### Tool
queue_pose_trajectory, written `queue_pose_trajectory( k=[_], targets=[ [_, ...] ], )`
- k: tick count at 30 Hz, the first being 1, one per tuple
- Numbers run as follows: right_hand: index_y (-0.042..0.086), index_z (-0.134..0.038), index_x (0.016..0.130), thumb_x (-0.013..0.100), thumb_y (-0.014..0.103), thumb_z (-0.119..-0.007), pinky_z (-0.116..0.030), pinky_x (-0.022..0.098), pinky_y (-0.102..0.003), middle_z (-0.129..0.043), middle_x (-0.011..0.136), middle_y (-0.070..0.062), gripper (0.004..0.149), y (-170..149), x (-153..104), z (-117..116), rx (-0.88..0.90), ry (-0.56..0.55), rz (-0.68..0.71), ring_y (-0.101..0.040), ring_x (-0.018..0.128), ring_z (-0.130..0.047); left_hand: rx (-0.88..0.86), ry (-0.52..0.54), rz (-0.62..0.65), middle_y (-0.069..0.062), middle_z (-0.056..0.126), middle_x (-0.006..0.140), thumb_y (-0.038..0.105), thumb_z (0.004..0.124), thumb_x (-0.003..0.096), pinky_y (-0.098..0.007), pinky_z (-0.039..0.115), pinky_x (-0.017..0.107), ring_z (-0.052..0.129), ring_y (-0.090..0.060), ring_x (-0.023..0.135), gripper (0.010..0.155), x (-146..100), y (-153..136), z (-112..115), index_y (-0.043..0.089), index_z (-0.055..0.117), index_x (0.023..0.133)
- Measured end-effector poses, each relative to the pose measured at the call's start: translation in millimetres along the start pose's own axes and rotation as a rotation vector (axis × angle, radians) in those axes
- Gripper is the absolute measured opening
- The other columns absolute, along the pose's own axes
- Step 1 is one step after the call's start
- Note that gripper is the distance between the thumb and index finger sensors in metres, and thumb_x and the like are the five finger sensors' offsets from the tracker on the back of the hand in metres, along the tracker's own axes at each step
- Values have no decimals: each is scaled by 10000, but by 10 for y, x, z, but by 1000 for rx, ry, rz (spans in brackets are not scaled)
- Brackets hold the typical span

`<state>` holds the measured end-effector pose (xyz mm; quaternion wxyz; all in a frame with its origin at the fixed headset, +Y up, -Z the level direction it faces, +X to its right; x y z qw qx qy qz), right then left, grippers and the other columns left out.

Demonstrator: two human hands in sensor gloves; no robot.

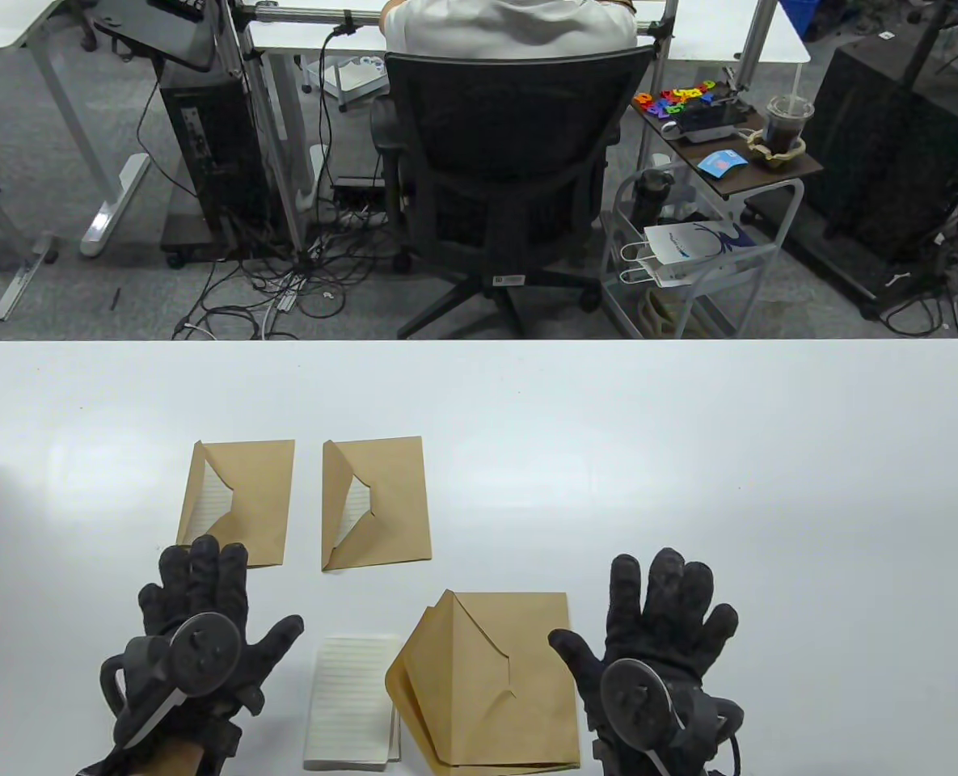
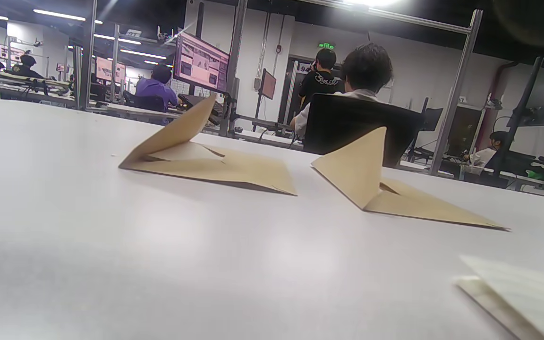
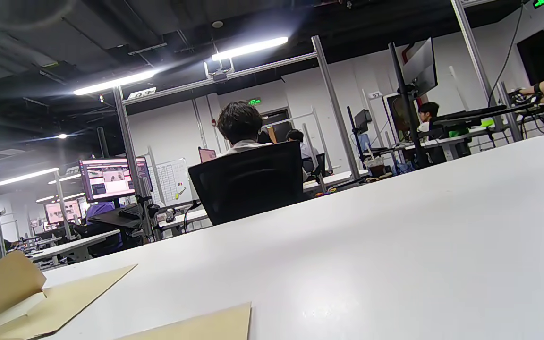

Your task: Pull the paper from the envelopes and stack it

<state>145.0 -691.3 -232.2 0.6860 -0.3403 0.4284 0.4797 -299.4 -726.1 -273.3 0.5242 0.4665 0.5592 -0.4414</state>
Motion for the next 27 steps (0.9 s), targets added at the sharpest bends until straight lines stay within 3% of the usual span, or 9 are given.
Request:
queue_pose_trajectory(
  k=[7, 14, 18, 27],
  targets=[
    [383, -183, 1056, 316, 695, -646, -171, 711, -735, -81, 1161, -26, 927, -10, -4, 56, 42, -12, -5, -423, 1107, -149, 60, -54, -7, -77, 283, 1205, 796, 657, 413, -696, 331, 758, 239, -450, 1141, 1010, 218, 234, 146, 202, 322, 1159],
    [380, -188, 1059, 321, 696, -641, -182, 708, -737, -93, 1163, -30, 922, 32, -27, 28, 36, 7, 23, -420, 1109, -158, 77, -106, -104, -115, 346, 1192, 743, 650, 435, -679, 323, 756, 236, -452, 1124, 934, 798, 466, 253, 166, 454, 1142],
    [377, -194, 1061, 324, 693, -643, -182, 706, -738, -97, 1164, -31, 919, 32, -33, 47, 47, 0, 24, -422, 1108, -161, 116, -170, -148, -119, 380, 1184, 733, 658, 436, -672, 325, 756, 240, -454, 1117, 917, 1068, 570, 438, 152, 503, 1128],
    [382, -205, 1063, 332, 685, -644, -176, 700, -742, -110, 1169, -37, 905, 31, -38, 50, 50, 6, 26, -422, 1112, -172, 178, -239, -186, -80, 434, 1176, 579, 673, 504, -674, 306, 752, 234, -450, 1112, 743, 1207, 629, 707, 146, 586, 1102]
  ],
)
Point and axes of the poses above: the tracker on the back of each hand, its own y axis roughly to the thumb side, its own x axis roughly from the wrist to the fingertips, z = x × y, the point moved 3 cm from there along x, roughly from the wrist to the fingertips
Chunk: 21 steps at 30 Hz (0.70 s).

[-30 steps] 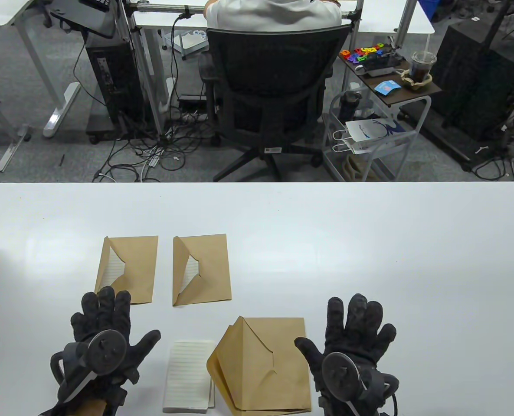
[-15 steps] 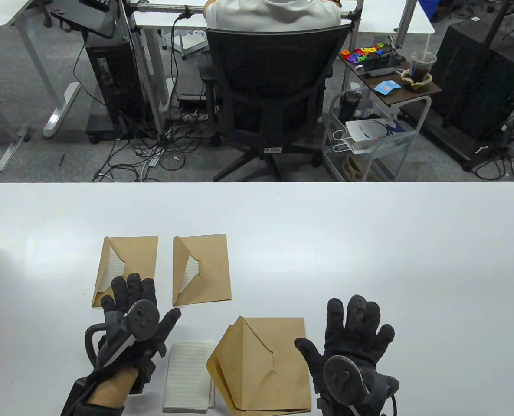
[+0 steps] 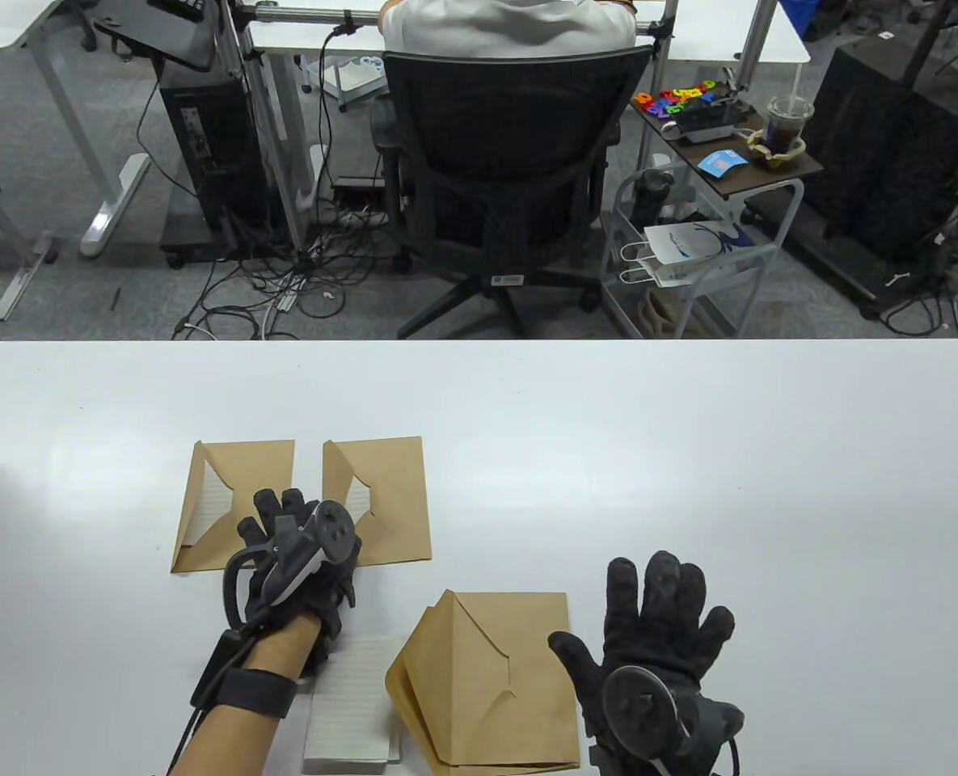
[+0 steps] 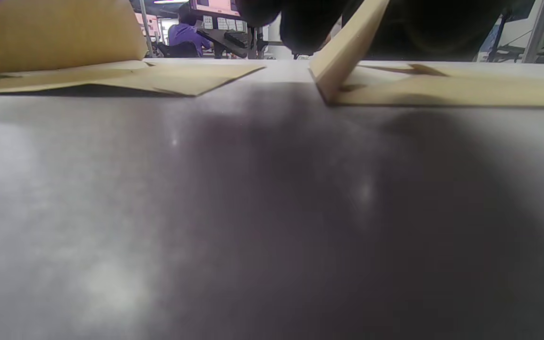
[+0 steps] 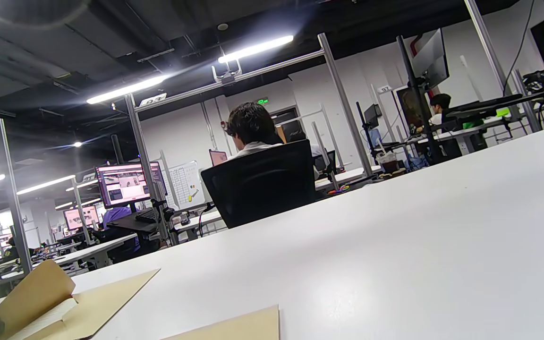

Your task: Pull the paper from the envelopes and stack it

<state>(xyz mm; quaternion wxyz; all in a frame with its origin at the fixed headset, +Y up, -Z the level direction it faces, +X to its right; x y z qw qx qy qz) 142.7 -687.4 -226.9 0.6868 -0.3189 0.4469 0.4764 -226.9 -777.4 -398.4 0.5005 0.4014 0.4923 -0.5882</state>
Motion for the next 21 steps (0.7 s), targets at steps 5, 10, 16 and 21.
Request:
queue_pose_trajectory(
  k=[5, 10, 16, 21],
  targets=[
    [384, -205, 1063, 336, 682, -644, -177, 700, -743, -113, 1170, -37, 900, 19, -12, 3, -1, 0, 11, -424, 1112, -179, 22, 0, -7, -40, 570, 1149, 496, 704, 533, -669, 310, 755, 285, -412, 1124, 617, 25, 13, -6, 150, 730, 1044],
    [386, -212, 1064, 341, 678, -643, -181, 698, -743, -121, 1171, -38, 891, 31, -19, -21, -13, 8, 17, -426, 1111, -187, 23, 60, -11, -25, 709, 1091, 432, 749, 533, -660, 352, 757, 382, -395, 1124, 518, 28, 4, -64, 159, 841, 962],
    [386, -212, 1063, 344, 676, -643, -184, 699, -742, -124, 1172, -34, 887, 28, -10, -24, -22, 13, 5, -423, 1112, -191, -28, 223, -19, -11, 828, 1017, 426, 769, 499, -655, 445, 749, 535, -385, 1103, 480, -76, -113, -263, 166, 921, 873],
    [386, -212, 1063, 345, 674, -644, -184, 702, -738, -125, 1172, -31, 886, 20, -2, -19, -21, 13, -5, -423, 1112, -193, -136, 303, -1, -12, 836, 1011, 427, 767, 501, -657, 472, 746, 576, -385, 1095, 478, -231, -265, -486, 168, 919, 872]
  ],
)
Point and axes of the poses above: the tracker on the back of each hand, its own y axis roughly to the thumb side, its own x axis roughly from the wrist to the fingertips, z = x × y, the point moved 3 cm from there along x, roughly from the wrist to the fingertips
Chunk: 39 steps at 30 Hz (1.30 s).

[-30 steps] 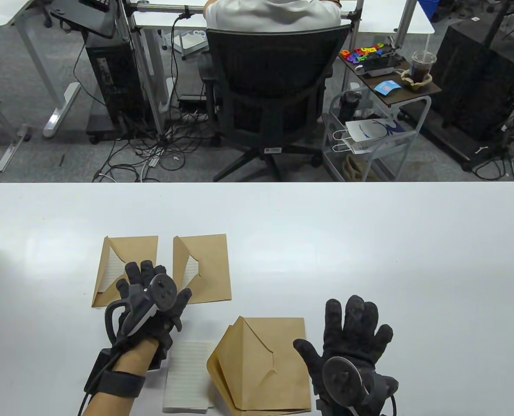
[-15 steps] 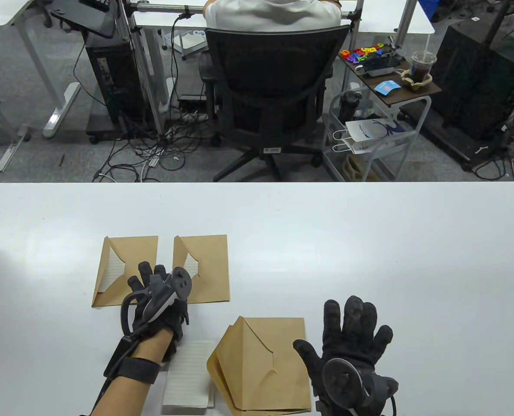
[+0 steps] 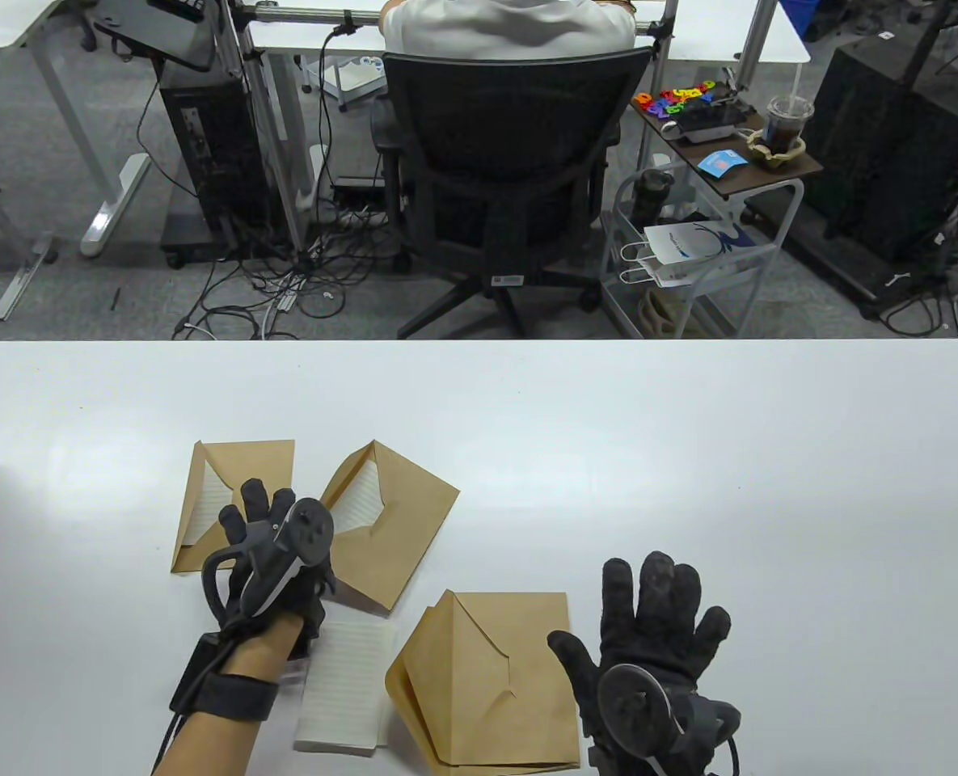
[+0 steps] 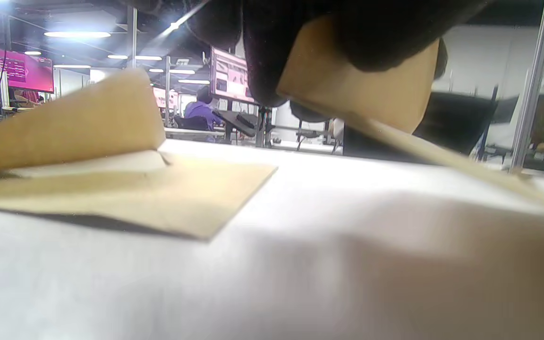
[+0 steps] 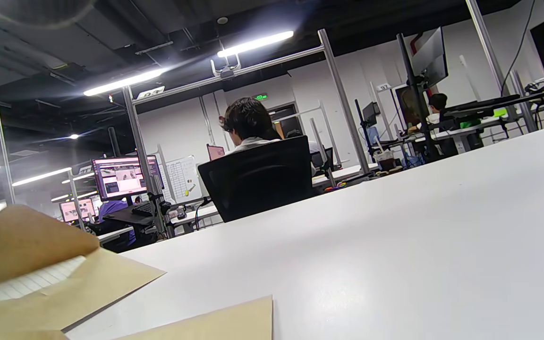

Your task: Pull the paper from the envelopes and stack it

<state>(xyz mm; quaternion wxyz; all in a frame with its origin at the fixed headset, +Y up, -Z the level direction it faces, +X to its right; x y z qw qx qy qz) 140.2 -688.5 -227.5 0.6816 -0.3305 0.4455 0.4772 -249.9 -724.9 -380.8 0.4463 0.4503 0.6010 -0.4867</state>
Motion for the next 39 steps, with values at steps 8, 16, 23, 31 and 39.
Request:
queue_pose_trajectory(
  k=[8, 16, 23, 31, 39],
  targets=[
    [382, -210, 1062, 345, 677, -643, -213, 703, -737, -163, 1170, -39, 888, 31, -11, 1, 27, 10, 14, -455, 1103, -209, -360, 121, 46, -70, 872, 965, 431, 766, 502, -604, 745, 650, 960, -418, 853, 476, -377, -215, -667, 153, 925, 854],
    [370, -208, 1058, 335, 694, -625, -327, 724, -721, -187, 1170, -47, 895, 87, -27, 10, 184, 55, 42, -464, 1103, -298, -779, 52, 111, -114, 965, 829, 460, 749, 511, -459, 931, 472, 1166, -241, 528, 480, -854, -358, -814, 158, 908, 850],
    [347, -206, 1053, 318, 709, -606, -503, 732, -672, -247, 1165, -87, 912, 80, -5, -69, 429, 191, 37, -488, 1079, -465, -1006, -105, 171, -74, 1031, 724, 457, 740, 520, -431, 952, 434, 1185, -199, 456, 492, -1136, -205, -442, 141, 869, 874],
    [290, -184, 1048, 314, 712, -607, -608, 709, -623, -295, 1144, -148, 946, 4, 33, -240, 656, 375, -46, -504, 1035, -565, -1135, -251, 252, -43, 1029, 724, 462, 730, 522, -420, 949, 452, 1180, -182, 474, 496, -1289, 12, -221, 144, 852, 883],
    [222, -185, 1037, 322, 695, -628, -716, 661, -575, -371, 1110, -211, 965, 0, 30, -439, 842, 534, -100, -483, 973, -703, -1312, -363, 357, -24, 1012, 751, 470, 719, 527, -418, 934, 485, 1166, -175, 516, 494, -1423, 196, -192, 166, 831, 900]
  ],
)
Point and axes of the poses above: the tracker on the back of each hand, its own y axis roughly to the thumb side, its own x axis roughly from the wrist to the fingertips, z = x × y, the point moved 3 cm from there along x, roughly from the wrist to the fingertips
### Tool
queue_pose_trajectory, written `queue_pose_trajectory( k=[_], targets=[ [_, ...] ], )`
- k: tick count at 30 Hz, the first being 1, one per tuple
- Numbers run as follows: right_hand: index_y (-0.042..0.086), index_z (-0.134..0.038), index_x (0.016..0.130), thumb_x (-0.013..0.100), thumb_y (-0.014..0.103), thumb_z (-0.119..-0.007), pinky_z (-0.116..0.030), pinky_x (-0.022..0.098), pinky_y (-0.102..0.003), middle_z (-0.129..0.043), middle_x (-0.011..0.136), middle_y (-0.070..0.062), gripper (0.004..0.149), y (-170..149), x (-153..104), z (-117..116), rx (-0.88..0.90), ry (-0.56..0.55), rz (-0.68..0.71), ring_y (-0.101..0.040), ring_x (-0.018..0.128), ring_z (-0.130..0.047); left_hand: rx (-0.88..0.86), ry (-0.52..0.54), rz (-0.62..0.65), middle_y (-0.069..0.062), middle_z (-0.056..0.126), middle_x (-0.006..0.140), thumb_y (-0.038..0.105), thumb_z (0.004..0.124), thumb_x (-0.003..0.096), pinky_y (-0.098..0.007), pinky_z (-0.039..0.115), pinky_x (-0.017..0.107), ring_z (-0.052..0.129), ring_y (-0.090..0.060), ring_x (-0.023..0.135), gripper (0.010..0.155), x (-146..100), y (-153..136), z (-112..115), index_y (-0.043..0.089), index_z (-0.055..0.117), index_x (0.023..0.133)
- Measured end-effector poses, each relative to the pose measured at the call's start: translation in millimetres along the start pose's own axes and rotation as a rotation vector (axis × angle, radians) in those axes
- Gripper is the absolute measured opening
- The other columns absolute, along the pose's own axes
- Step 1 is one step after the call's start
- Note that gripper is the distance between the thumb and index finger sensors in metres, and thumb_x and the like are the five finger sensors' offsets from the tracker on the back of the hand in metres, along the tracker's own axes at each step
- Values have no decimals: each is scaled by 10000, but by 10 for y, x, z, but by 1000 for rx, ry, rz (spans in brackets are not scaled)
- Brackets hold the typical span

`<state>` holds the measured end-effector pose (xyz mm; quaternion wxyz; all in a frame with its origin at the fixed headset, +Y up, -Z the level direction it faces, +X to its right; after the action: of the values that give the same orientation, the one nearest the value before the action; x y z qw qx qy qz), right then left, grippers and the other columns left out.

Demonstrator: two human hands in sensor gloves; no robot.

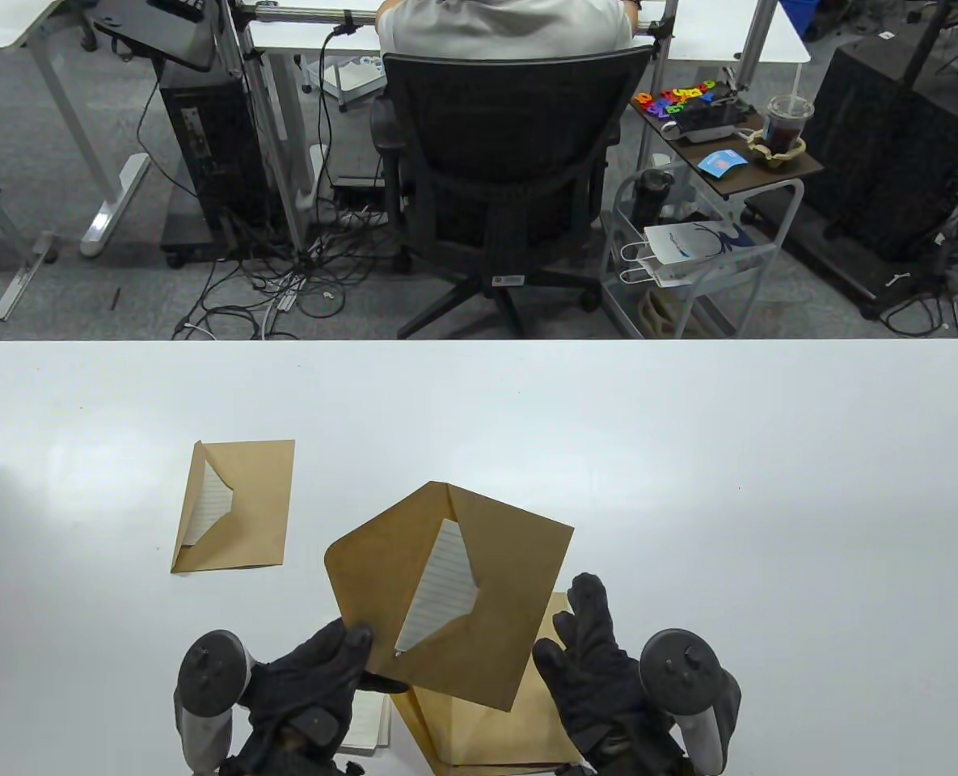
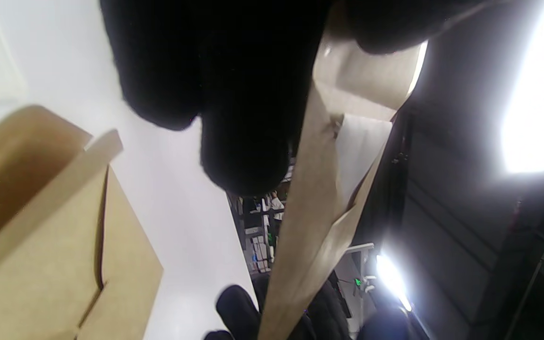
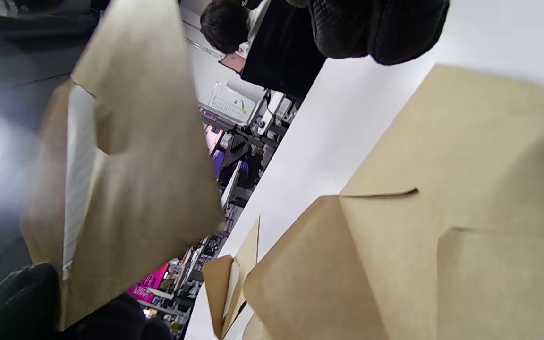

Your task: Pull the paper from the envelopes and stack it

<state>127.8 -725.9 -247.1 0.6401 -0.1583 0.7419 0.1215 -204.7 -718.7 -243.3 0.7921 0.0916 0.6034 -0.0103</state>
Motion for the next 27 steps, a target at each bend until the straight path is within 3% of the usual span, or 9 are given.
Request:
queue_pose_trajectory(
  k=[3, 6, 12, 18, 22, 27],
  targets=[
    [201, -213, 1036, 337, 665, -648, -818, 587, -523, -472, 1089, -202, 944, -33, 32, -42, 46, 41, 3, -415, 881, -871, -30, -33, 8, -21, 1011, 755, 472, 717, 527, -415, 934, 486, 1166, -173, 516, 495, 0, -1, 50, 169, 829, 902],
    [171, -326, 1030, 359, 614, -681, -929, 432, -438, -733, 986, -139, 878, -66, 55, -65, 137, 61, 7, -300, 649, -1068, -52, -52, 7, -20, 1006, 761, 472, 716, 529, -418, 932, 489, 1164, -176, 520, 494, 4, -27, 76, 170, 826, 904],
    [179, -675, 943, 418, 431, -729, -959, 291, -401, -1008, 734, -75, 585, -85, 70, -62, 315, 76, 31, -233, 422, -1141, -62, -70, -11, -18, 1004, 765, 474, 714, 531, -420, 928, 496, 1162, -178, 526, 496, 10, -70, 91, 171, 823, 908],
    [179, -762, 885, 425, 403, -734, -961, 268, -395, -1051, 661, -58, 512, -109, 64, -30, 318, 37, 11, -226, 382, -1147, -69, -85, -58, -29, 987, 793, 482, 724, 533, -439, 914, 511, 1151, -198, 554, 515, 17, -115, 90, 160, 804, 927],
    [179, -772, 875, 429, 397, -732, -961, 268, -396, -1053, 653, -58, 499, -132, 51, 23, 295, -15, -12, -227, 382, -1147, -5, -23, -47, -56, 910, 885, 563, 728, 519, -483, 867, 562, 1098, -253, 660, 623, -3, -43, -24, 156, 719, 991],
    [168, -774, 875, 433, 389, -737, -958, 270, -402, -1053, 652, -66, 496, -145, 33, 61, 251, -74, -32, -238, 384, -1145, 151, 125, 89, -80, 740, 1017, 596, 712, 513, -542, 776, 642, 954, -321, 852, 722, -85, 218, -221, 159, 559, 1066]
  ],
)
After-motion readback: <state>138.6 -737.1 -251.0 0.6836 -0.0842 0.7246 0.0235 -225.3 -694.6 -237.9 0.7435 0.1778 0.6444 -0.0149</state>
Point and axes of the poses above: the tracker on the back of each hand, its own y axis roughly to the thumb side, its own x axis roughly from the wrist to the fingertips, z = x × y, the point moved 3 cm from there along x, roughly from the wrist to the fingertips
